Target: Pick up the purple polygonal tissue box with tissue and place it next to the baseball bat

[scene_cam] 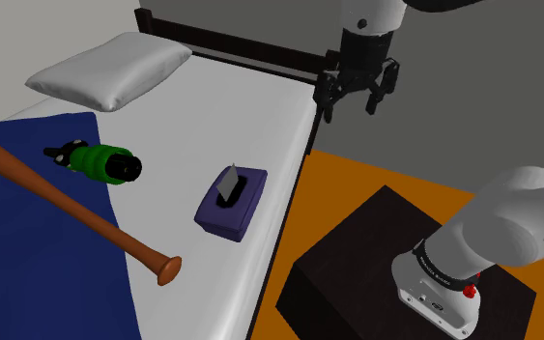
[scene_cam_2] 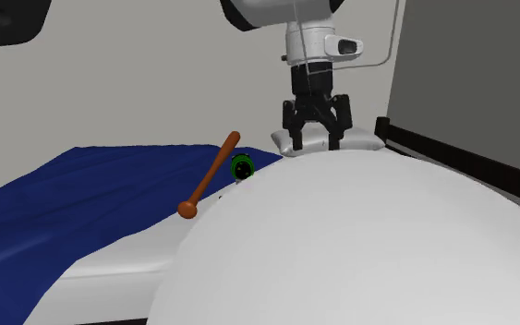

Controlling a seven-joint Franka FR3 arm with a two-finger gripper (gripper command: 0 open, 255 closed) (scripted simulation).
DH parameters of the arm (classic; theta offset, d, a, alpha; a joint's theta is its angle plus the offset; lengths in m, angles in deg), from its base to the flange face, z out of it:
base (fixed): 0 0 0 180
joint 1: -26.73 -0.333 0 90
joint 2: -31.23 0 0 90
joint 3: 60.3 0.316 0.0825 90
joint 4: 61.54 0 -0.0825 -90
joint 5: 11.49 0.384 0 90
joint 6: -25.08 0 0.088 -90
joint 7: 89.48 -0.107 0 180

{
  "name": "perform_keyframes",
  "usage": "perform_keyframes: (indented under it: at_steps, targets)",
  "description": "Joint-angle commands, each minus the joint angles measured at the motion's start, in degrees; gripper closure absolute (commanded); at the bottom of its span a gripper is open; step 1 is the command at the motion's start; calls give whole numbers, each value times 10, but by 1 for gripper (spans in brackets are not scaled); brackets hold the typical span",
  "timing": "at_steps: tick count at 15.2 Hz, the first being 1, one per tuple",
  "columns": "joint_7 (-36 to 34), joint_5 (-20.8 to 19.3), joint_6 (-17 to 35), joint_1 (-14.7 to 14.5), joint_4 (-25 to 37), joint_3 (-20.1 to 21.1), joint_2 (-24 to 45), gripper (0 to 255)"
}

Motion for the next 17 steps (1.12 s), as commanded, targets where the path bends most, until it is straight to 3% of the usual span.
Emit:
perform_keyframes:
  at_steps: [1,9,13,17]
  targets:
    - [-59,9,12,8,19,34,38,0]
    - [-291,-10,54,42,118,153,221,0]
    - [-419,-59,64,45,189,196,341,0]
    - [-541,-121,59,18,275,206,469,0]
